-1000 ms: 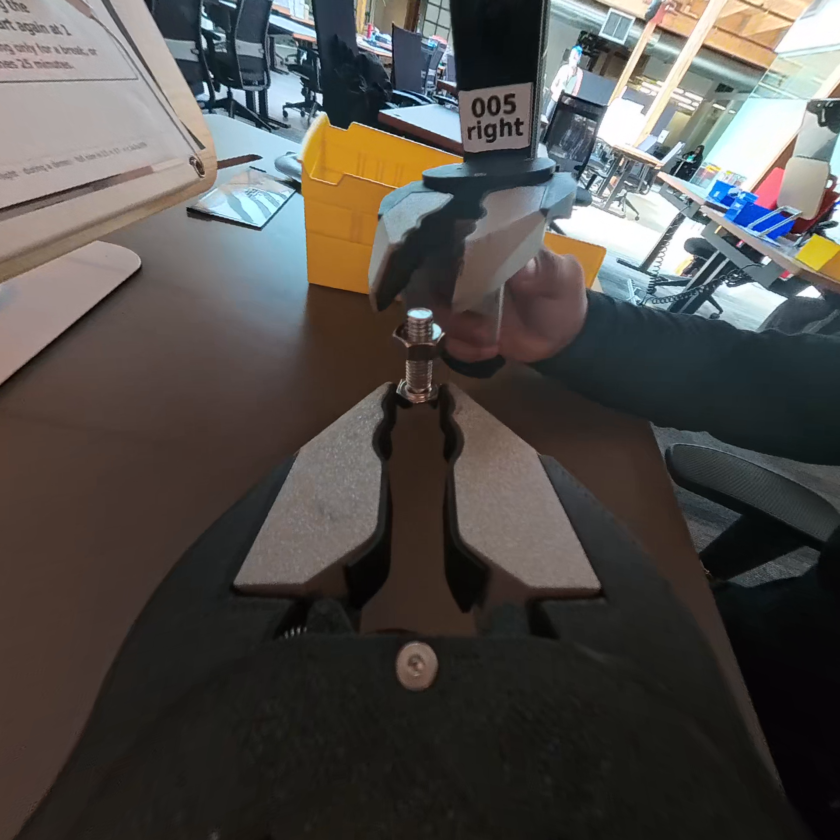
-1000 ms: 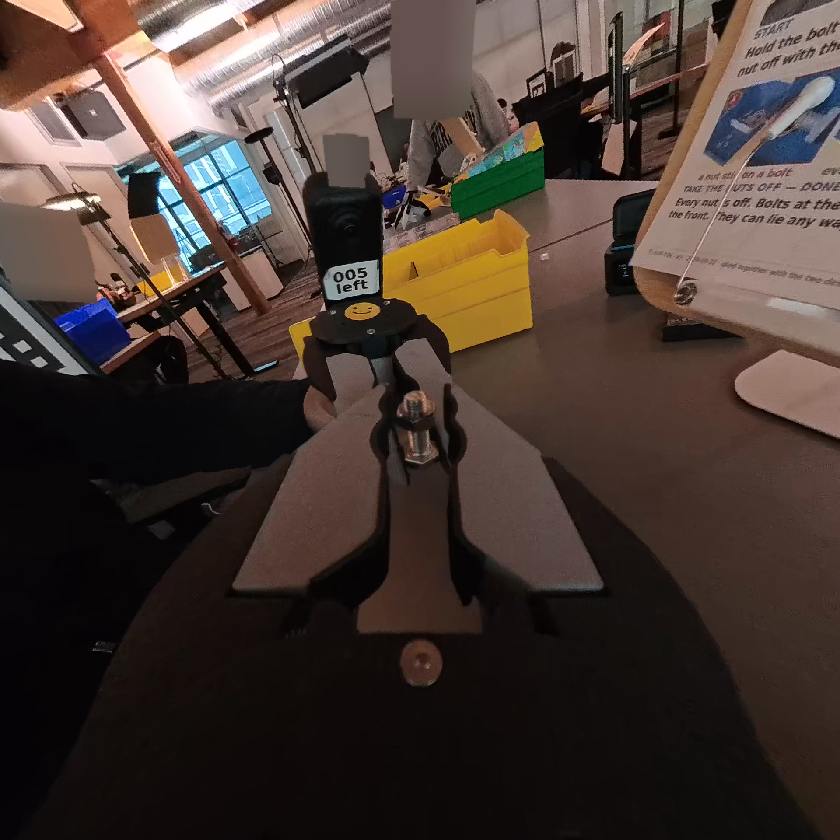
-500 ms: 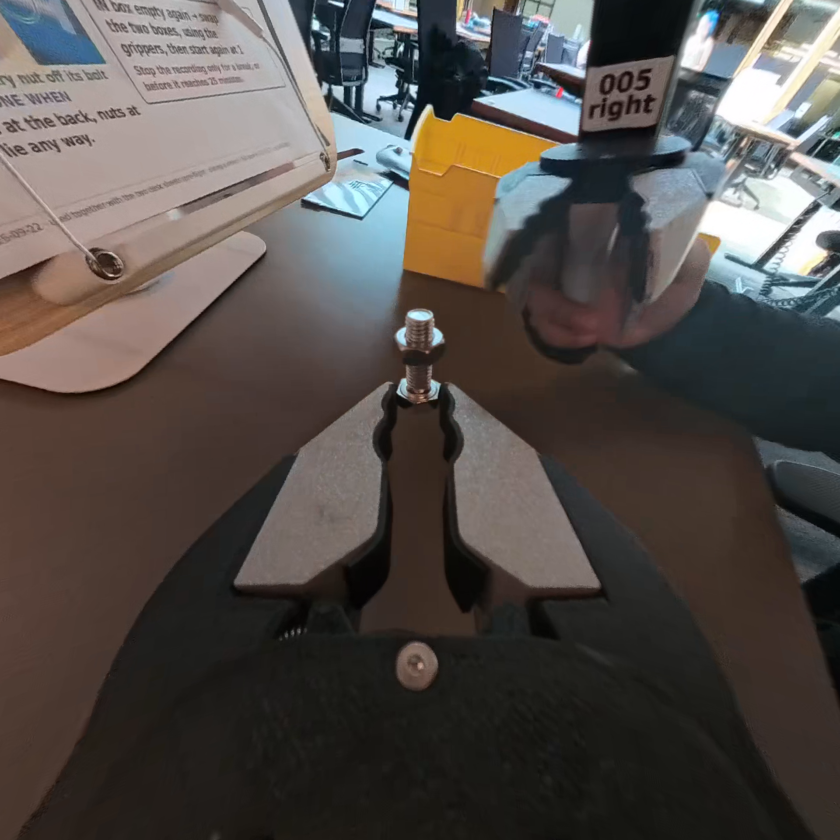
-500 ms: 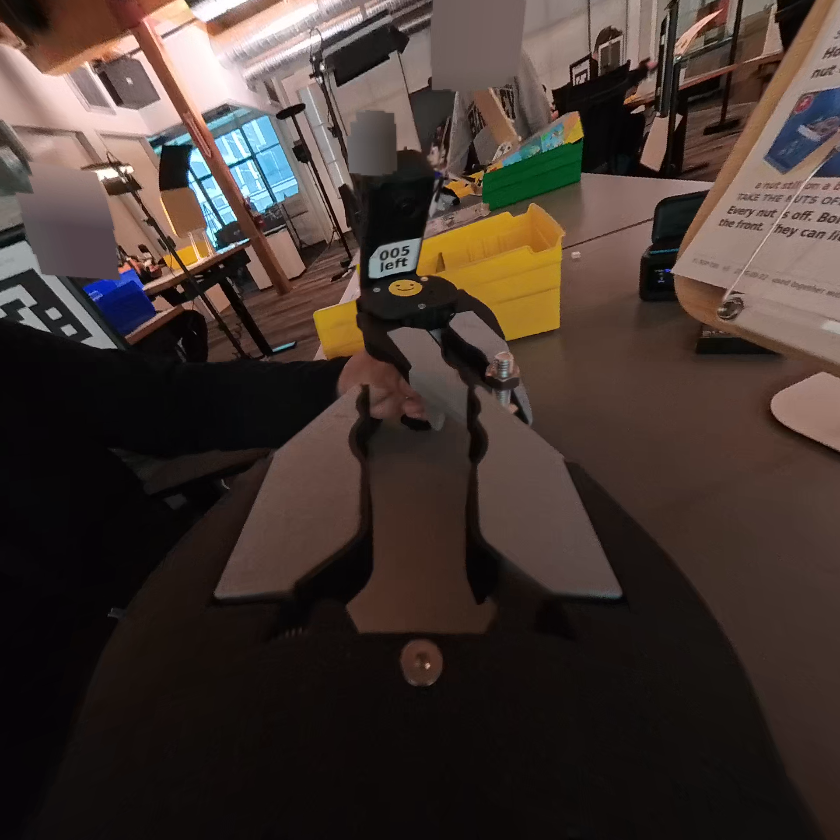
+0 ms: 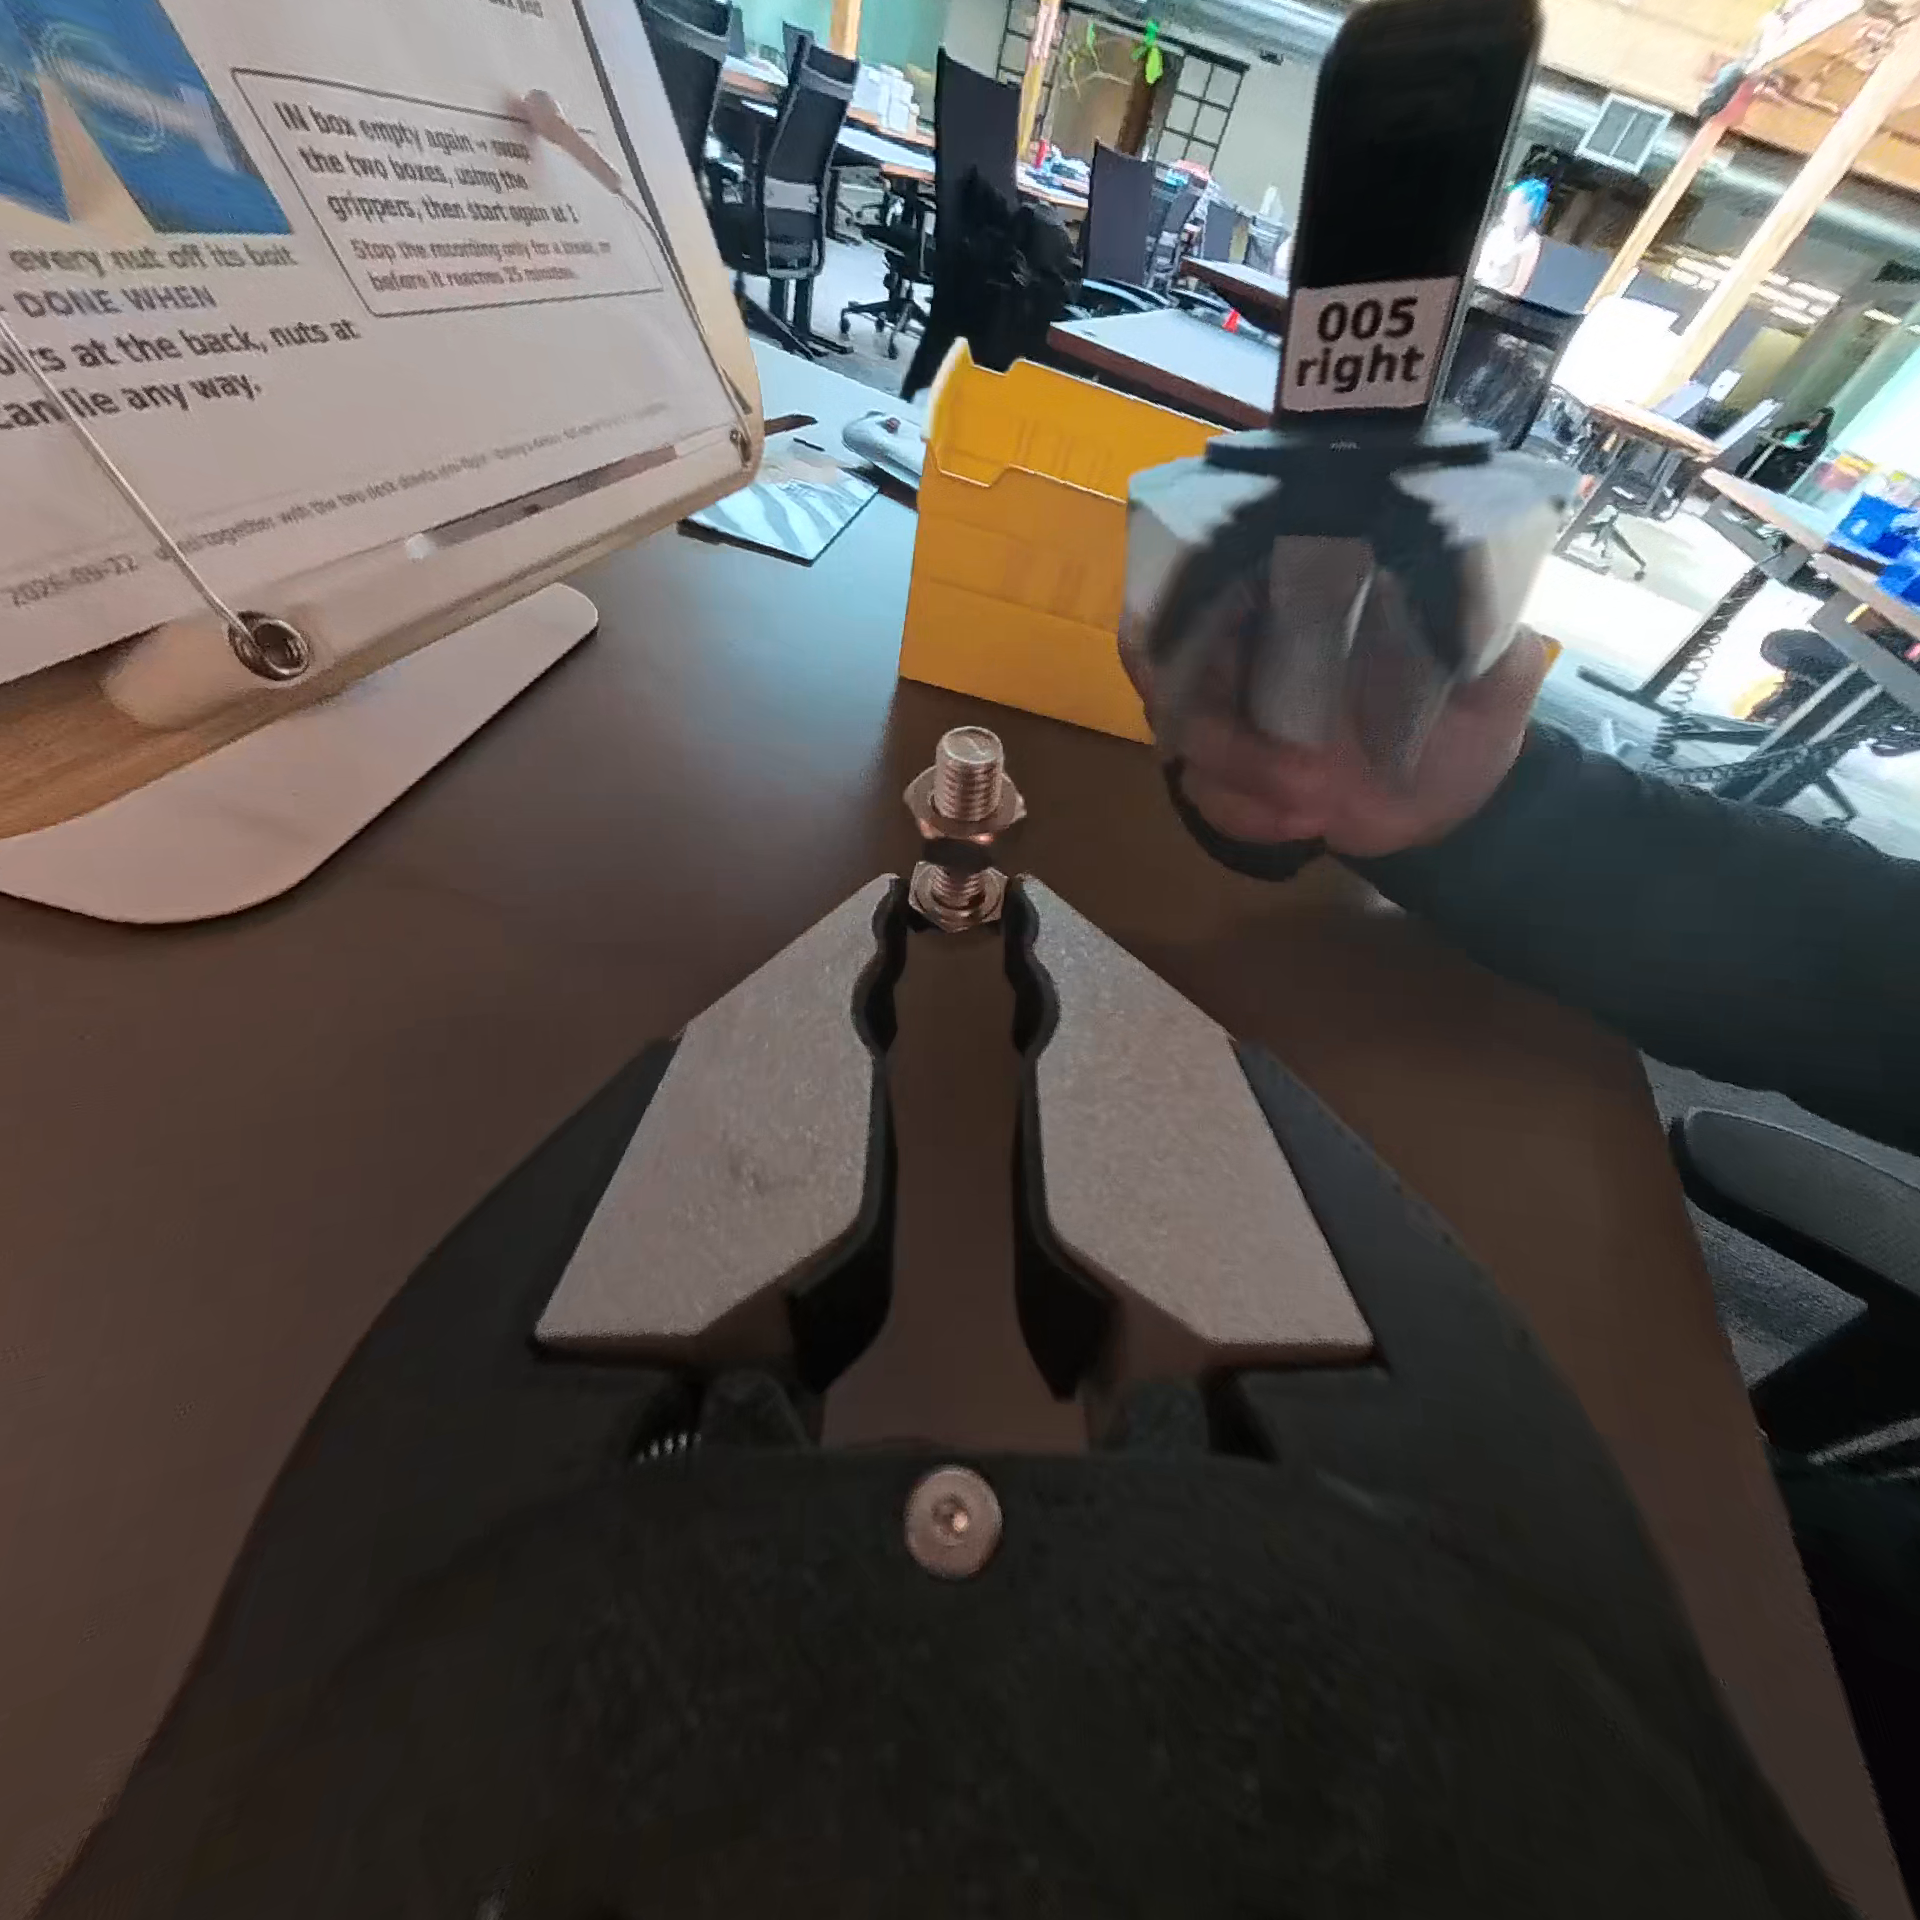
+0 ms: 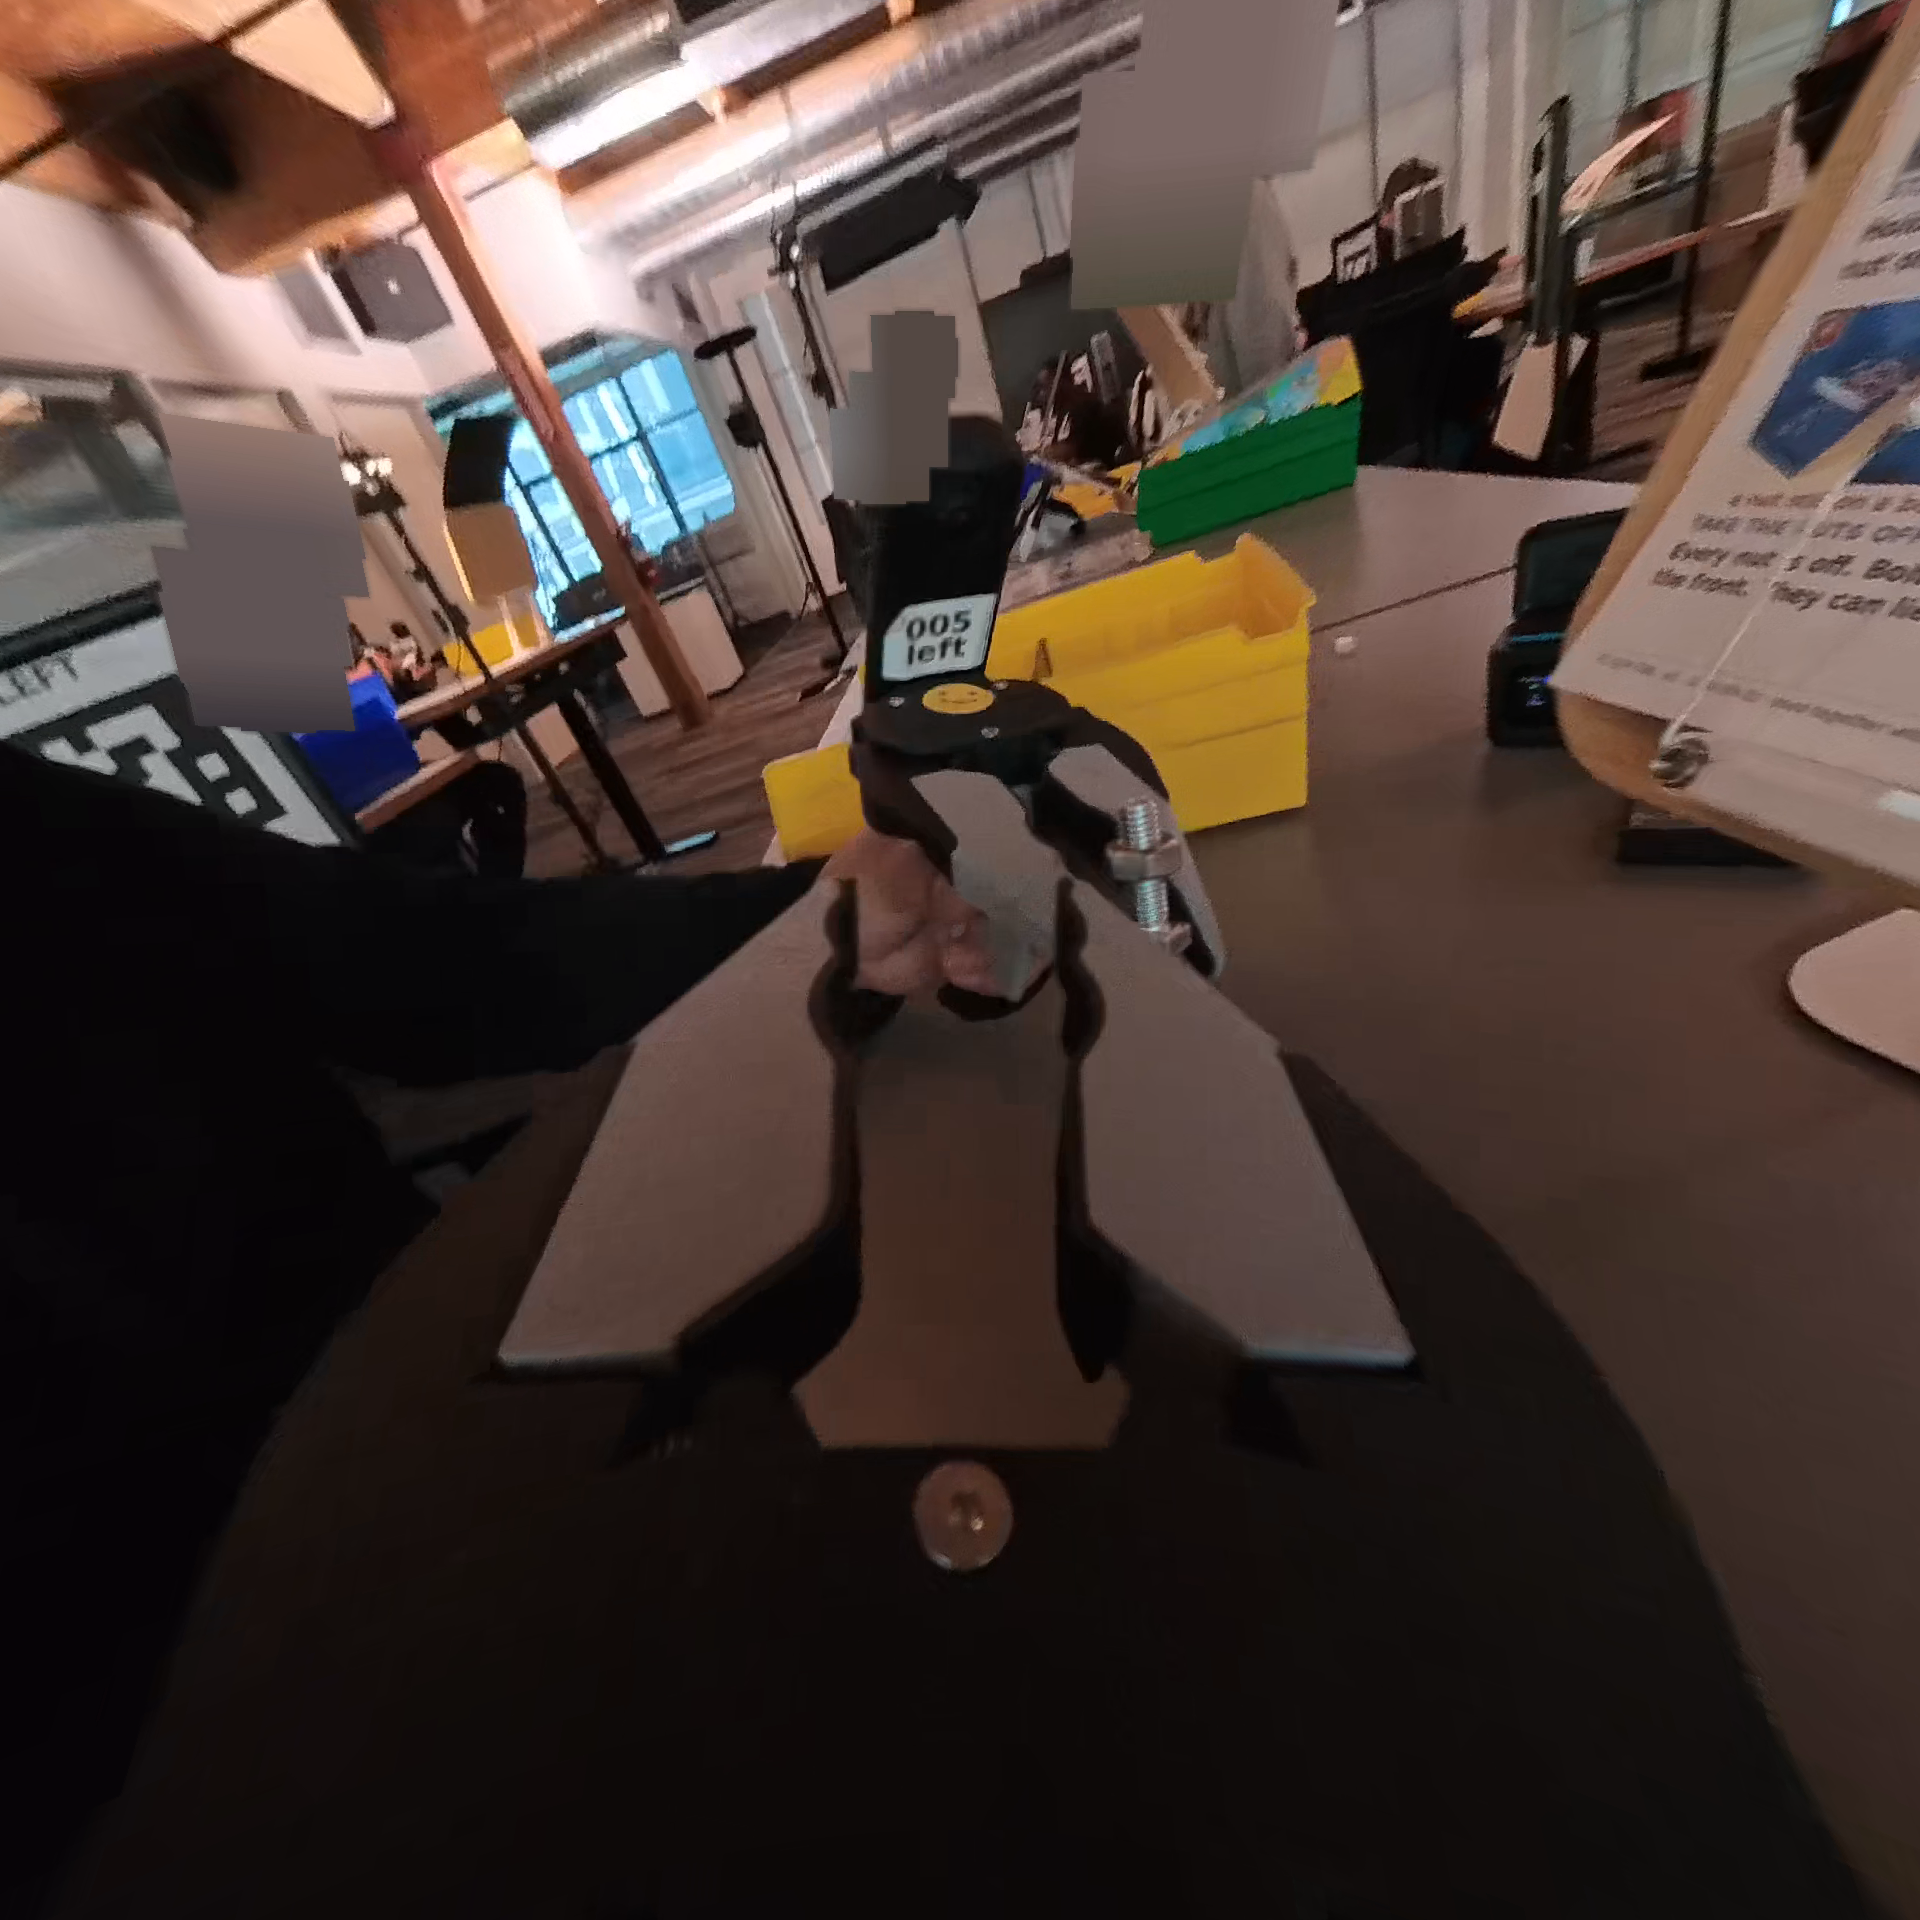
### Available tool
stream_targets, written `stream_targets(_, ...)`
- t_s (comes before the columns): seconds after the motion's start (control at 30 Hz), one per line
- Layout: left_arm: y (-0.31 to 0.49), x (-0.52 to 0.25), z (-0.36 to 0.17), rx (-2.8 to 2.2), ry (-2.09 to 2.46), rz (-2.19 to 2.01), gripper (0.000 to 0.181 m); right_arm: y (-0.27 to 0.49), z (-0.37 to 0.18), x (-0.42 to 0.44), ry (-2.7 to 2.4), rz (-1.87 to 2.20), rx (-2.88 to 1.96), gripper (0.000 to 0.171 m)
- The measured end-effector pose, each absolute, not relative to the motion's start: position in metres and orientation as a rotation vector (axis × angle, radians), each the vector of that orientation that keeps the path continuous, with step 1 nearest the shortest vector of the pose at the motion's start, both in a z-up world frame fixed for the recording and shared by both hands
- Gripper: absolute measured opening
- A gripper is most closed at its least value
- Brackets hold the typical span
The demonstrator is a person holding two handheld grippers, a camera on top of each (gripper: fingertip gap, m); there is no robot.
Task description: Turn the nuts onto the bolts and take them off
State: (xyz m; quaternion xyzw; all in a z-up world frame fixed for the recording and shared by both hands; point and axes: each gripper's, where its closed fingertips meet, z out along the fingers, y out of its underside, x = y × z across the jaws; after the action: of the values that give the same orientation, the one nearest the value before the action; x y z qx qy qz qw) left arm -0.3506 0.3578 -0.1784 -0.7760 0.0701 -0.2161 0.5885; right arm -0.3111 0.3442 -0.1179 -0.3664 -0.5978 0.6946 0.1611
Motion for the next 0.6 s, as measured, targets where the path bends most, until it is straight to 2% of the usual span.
stream_targets(0.07,0.357,-0.346,-0.183,-1.823,0.196,-0.517,0.017,0.354,-0.113,-0.317,-1.625,1.988,-1.092,0.062)
stream_targets(0.17,0.358,-0.324,-0.185,-1.826,0.273,-0.531,0.017,0.351,-0.121,-0.323,-1.674,1.925,-1.11,0.064)
stream_targets(0.27,0.359,-0.308,-0.184,-1.822,0.319,-0.556,0.017,0.337,-0.141,-0.33,-1.78,1.781,-1.134,0.053)
stream_targets(0.37,0.359,-0.305,-0.19,-1.843,0.343,-0.534,0.017,0.331,-0.154,-0.333,-1.83,1.667,-1.17,0.016)
stream_targets(0.53,0.364,-0.309,-0.191,-1.841,0.273,-0.594,0.017,0.339,-0.157,-0.335,-1.804,1.608,-1.219,0.016)
stream_targets(0.6,0.366,-0.311,-0.195,-1.855,0.267,-0.58,0.026,0.348,-0.157,-0.336,-1.773,1.561,-1.229,0.015)
